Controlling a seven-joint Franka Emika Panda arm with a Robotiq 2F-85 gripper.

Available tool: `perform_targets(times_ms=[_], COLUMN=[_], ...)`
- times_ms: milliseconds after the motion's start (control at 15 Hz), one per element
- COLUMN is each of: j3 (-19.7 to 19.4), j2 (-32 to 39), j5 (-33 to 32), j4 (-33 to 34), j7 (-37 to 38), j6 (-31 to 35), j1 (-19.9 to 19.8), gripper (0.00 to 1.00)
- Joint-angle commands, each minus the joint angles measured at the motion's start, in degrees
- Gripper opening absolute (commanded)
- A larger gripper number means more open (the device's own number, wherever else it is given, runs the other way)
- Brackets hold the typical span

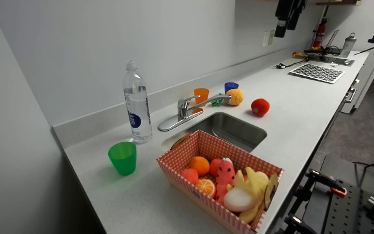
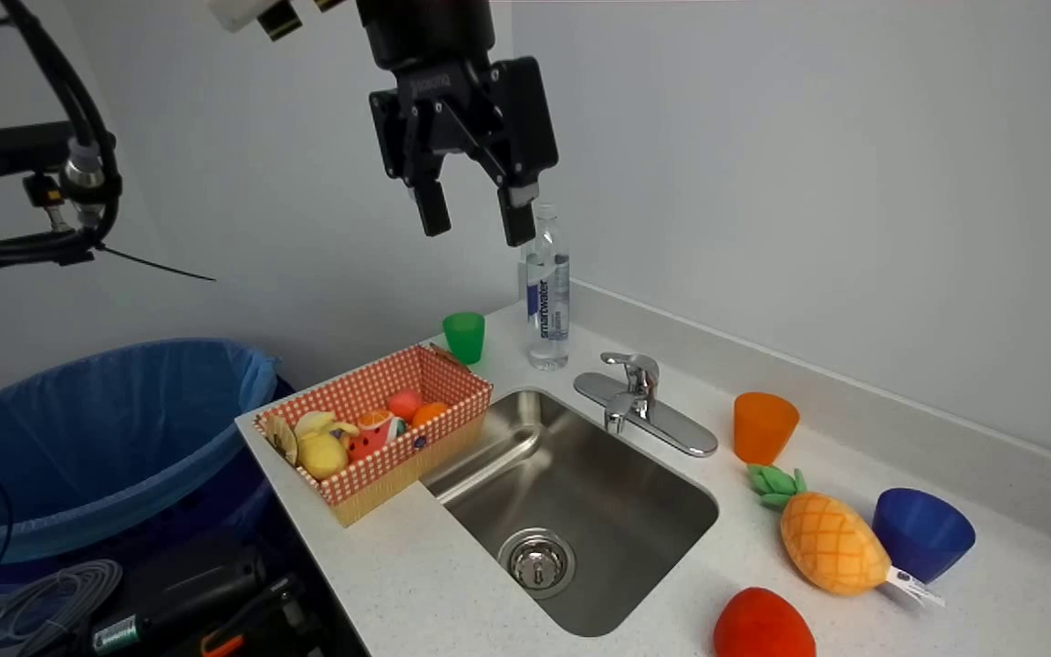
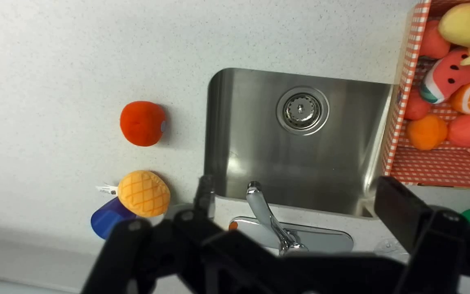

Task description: Move the basket to the right

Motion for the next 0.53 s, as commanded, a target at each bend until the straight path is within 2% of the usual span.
perform_targets(times_ms=[0, 467], j3=[-0.31, -1.10], j2=[0.03, 0.88], j5=[-0.18, 2.14], j4=[0.11, -1.69], j7=[0.18, 0.39], j6=[-0.14, 1.25], j1=[0.42, 0.81], gripper=[1.00, 1.00])
